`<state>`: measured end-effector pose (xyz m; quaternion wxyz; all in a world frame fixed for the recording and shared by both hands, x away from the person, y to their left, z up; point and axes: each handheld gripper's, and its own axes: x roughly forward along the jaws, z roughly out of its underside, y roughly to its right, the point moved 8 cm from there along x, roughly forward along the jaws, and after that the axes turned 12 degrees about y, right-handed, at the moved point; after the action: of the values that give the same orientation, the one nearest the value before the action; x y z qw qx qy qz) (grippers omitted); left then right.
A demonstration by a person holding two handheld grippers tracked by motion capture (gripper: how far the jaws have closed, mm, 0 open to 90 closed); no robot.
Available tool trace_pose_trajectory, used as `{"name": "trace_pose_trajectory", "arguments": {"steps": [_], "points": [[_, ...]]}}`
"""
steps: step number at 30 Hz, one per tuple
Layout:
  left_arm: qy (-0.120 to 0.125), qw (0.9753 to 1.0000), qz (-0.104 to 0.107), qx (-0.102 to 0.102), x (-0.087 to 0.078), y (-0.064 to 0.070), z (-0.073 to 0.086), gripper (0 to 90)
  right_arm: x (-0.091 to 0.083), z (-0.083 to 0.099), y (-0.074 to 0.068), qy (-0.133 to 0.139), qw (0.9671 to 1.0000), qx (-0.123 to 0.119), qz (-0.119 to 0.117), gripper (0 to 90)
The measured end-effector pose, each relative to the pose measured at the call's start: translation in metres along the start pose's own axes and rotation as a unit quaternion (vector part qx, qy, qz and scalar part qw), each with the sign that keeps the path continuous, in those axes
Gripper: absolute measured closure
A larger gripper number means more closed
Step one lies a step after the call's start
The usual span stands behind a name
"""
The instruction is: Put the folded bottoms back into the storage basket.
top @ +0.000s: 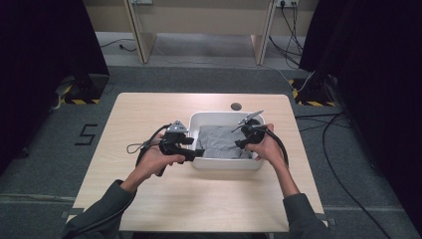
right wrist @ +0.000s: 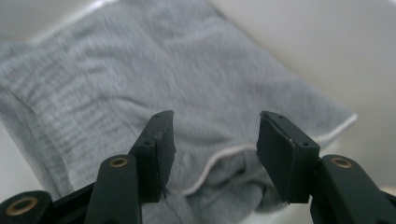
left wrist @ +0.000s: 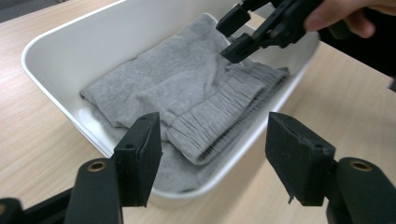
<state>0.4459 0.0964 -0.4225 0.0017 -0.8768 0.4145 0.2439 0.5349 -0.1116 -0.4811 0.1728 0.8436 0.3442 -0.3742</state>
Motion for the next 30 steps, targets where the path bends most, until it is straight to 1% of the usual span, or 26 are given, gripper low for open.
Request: {"name": "trace_pose_trajectory", "arguments": {"steps": [4,5,7,9,11,14,16,17,18,19,20,21,22,24,26,30], "points": [[0.008,0.9999,0.005,0.005,-0.019,0.005,0.008,34.7,0.000,0.011,0.005,-0.027,0.9993,0.022,0.011,47.8],[0.008,0.9999,0.006,0.004,-0.026,0.005,0.011,34.6,0.000,0.014,0.007,-0.032,0.9991,0.023,0.014,47.7],[0.010,0.9999,0.005,0.001,-0.033,0.005,0.018,34.2,0.000,0.017,0.008,-0.033,0.9989,0.029,0.016,47.5],[0.012,0.9999,0.001,-0.006,-0.041,0.002,0.029,34.1,-0.001,0.019,0.009,-0.031,0.9988,0.033,0.016,45.5],[0.011,0.9998,-0.007,-0.013,-0.048,-0.002,0.043,33.9,-0.003,0.018,0.008,-0.018,0.9991,0.037,0.016,43.5],[0.009,0.9994,-0.021,-0.028,-0.056,-0.010,0.065,33.4,-0.012,0.012,0.008,0.020,0.9986,0.045,0.019,40.3],[0.007,0.9989,-0.022,-0.041,-0.061,-0.015,0.080,32.9,-0.020,0.007,0.006,0.046,0.9977,0.046,0.018,40.2],[0.006,0.9986,-0.022,-0.047,-0.063,-0.017,0.087,32.7,-0.026,0.004,0.005,0.059,0.9967,0.052,0.018,40.5],[0.006,0.9983,-0.027,-0.052,-0.065,-0.020,0.093,32.5,-0.031,0.001,0.003,0.073,0.9957,0.053,0.019,40.7],[0.005,0.9981,-0.031,-0.054,-0.066,-0.022,0.098,32.3,-0.036,-0.001,0.000,0.081,0.9951,0.053,0.018,40.9],[0.002,0.9979,-0.034,-0.055,-0.068,-0.024,0.105,32.2,-0.041,-0.003,-0.001,0.088,0.9948,0.047,0.019,40.9],[0.000,0.9977,-0.034,-0.058,-0.069,-0.025,0.108,32.1,-0.045,-0.005,-0.002,0.096,0.9942,0.044,0.022,41.1],[-0.004,0.9977,-0.034,-0.058,-0.070,-0.025,0.112,32.1,-0.048,-0.005,-0.003,0.098,0.9940,0.043,0.022,41.3],[-0.001,0.9973,-0.045,-0.057,-0.073,-0.028,0.117,32.1,-0.052,-0.006,-0.004,0.099,0.9941,0.038,0.024,41.4],[-0.001,0.9973,-0.047,-0.057,-0.076,-0.030,0.119,32.1,-0.053,-0.005,-0.004,0.103,0.9936,0.039,0.025,41.6],[0.007,0.9969,-0.052,-0.058,-0.081,-0.031,0.120,32.0,-0.054,-0.004,-0.003,0.109,0.9927,0.043,0.027,41.7]]}}
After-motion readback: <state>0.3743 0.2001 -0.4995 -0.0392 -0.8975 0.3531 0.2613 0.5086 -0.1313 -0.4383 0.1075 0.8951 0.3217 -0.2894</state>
